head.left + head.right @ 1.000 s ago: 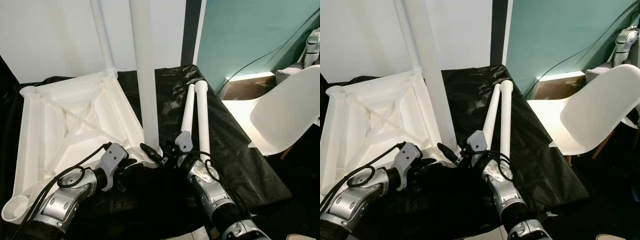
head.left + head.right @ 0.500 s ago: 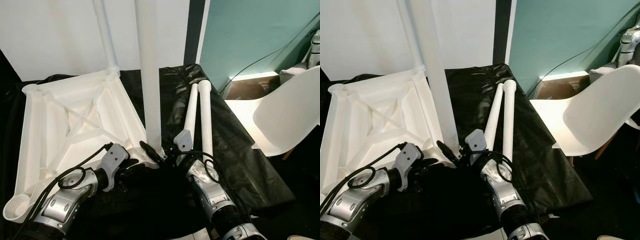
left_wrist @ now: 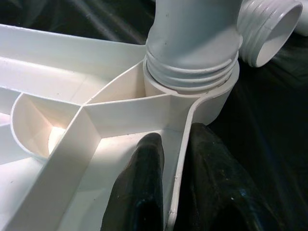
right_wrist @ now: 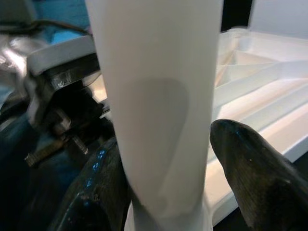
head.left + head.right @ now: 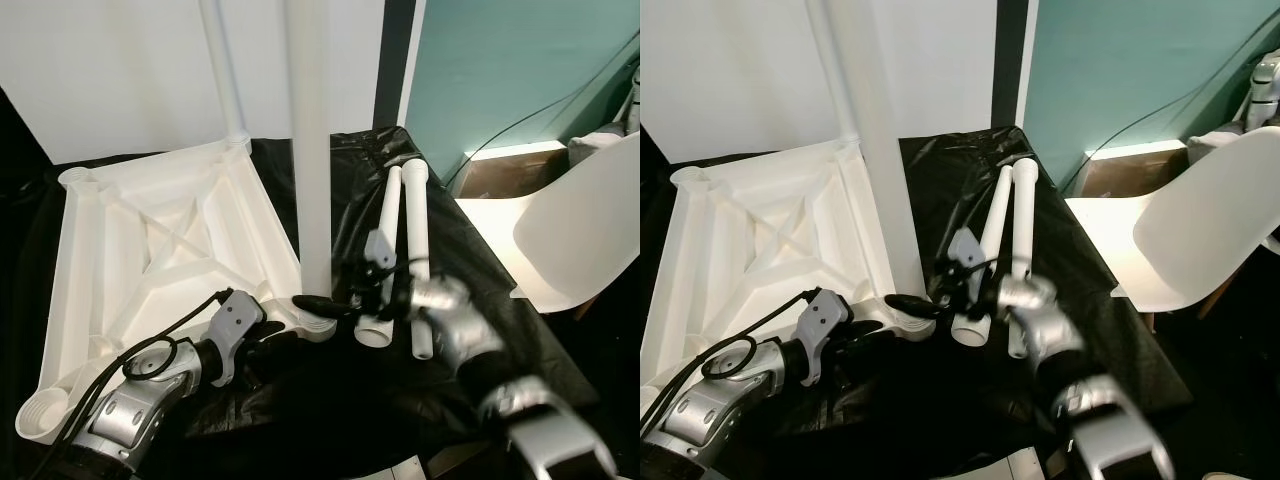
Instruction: Building children table
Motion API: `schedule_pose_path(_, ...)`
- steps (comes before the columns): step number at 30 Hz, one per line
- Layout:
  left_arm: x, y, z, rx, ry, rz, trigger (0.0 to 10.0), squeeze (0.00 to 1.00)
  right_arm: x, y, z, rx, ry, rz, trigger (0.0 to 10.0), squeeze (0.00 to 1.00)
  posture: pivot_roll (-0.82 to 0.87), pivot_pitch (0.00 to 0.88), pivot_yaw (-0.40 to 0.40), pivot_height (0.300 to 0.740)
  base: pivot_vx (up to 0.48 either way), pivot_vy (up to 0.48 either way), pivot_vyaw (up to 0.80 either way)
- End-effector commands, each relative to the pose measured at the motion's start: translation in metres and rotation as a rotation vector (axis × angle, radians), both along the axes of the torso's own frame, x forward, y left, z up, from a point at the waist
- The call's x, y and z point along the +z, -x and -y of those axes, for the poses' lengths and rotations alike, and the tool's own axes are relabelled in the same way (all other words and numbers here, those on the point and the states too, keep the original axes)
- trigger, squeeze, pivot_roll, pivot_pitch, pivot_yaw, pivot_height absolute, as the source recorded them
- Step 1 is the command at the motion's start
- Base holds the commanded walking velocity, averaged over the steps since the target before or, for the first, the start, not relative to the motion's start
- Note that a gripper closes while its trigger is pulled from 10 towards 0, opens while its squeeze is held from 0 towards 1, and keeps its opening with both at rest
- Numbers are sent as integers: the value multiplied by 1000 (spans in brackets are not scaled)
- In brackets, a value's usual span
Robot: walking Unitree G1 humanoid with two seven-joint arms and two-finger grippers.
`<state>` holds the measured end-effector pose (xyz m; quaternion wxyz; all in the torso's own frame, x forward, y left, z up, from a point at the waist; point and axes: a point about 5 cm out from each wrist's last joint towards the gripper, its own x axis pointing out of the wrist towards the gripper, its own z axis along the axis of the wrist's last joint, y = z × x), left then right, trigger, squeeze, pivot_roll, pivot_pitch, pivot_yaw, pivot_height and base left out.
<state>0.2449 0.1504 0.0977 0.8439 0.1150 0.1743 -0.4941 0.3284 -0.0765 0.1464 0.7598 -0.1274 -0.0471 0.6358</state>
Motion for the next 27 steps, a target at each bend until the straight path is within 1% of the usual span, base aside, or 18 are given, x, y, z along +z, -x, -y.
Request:
schedule_pose_path(1, -21, 20, 2, -153, -11, -163, 10000, 0, 1, -8, 17, -42, 46, -3, 10000, 0, 68, 0, 2, 740, 0, 0, 0)
schedule_pose_path(3, -21, 20, 2, -153, -11, -163, 10000, 0, 1, -8, 17, -42, 46, -3, 10000, 0, 68, 0, 2, 740, 0, 0, 0)
schedule_pose_path(4, -21, 20, 2, -153, -11, -162, 10000, 0, 2, -9, 20, -32, 78, 3, 10000, 0, 74, 0, -3, 740, 0, 0, 0)
schedule_pose_path(5, -21, 20, 2, -151, -10, -163, 10000, 0, 4, -10, 22, 18, 115, -8, 0, 0, 77, 0, -6, 740, 0, 0, 0)
schedule_pose_path(6, -21, 20, 2, -151, -10, -163, 10000, 0, 4, -10, 22, 18, 115, -8, 0, 0, 77, 0, -6, 740, 0, 0, 0)
schedule_pose_path(7, -22, 21, 3, -149, -9, -163, 10000, 0, 7, -10, 23, 61, 139, -14, 0, 0, 81, 0, -10, 740, 0, 0, 0)
schedule_pose_path(8, -22, 21, 3, -149, -9, -163, 10000, 0, 7, -10, 23, 61, 139, -14, 0, 0, 81, 0, -10, 740, 0, 0, 0)
schedule_pose_path(9, -22, 22, 3, -147, -8, -164, 10000, 0, 8, -11, 25, 89, 157, -19, 0, 0, 81, 0, -10, 740, 0, 0, 0)
schedule_pose_path(11, -23, 22, 3, -146, -7, -164, 10000, 0, 9, -11, 25, 102, 163, -24, 0, 0, 80, 0, -8, 740, 0, 0, 0)
schedule_pose_path(18, -23, 22, 4, -149, -7, -164, 10000, 0, 7, -11, 28, 99, 153, -35, 0, 0, 74, 0, -3, 740, 0, 0, 0)
schedule_pose_path(19, -23, 22, 4, -151, -7, -163, 10000, 0, 7, -12, 28, 73, 118, -42, 0, 0, 74, 0, -5, 740, 0, 0, 0)
schedule_pose_path(20, -23, 21, 4, -151, -8, -162, 10000, 0, 7, -13, 25, 12, 45, -31, 0, 0, 75, 0, -6, 740, 0, 0, 0)
schedule_pose_path(21, -23, 21, 4, -151, -8, -162, 10000, 0, 7, -13, 25, 12, 45, -31, 0, 0, 75, 0, -6, 740, 0, 0, 0)
schedule_pose_path(23, -22, 21, 3, -150, -8, -160, 10000, 0, 7, -14, 20, -121, -89, -22, 0, 0, 76, 0, -8, 740, 0, 0, 0)
schedule_pose_path(24, -22, 21, 3, -150, -8, -160, 10000, 0, 7, -14, 20, -121, -89, -22, 0, 0, 76, 0, -8, 740, 0, 0, 0)
schedule_pose_path(25, -22, 21, 3, -148, -8, -159, 10000, 0, 6, -12, 17, -212, -158, -13, 0, 0, 74, 0, -8, 740, 0, 0, 0)
schedule_pose_path(26, -22, 21, 3, -148, -8, -159, 10000, 0, 6, -12, 17, -212, -158, -13, 0, 0, 74, 0, -8, 740, 0, 0, 0)
schedule_pose_path(27, -22, 21, 3, -147, -7, -159, 10000, 0, 4, -9, 15, -279, -206, -5, 0, 0, 72, 0, -7, 740, 0, 0, 0)
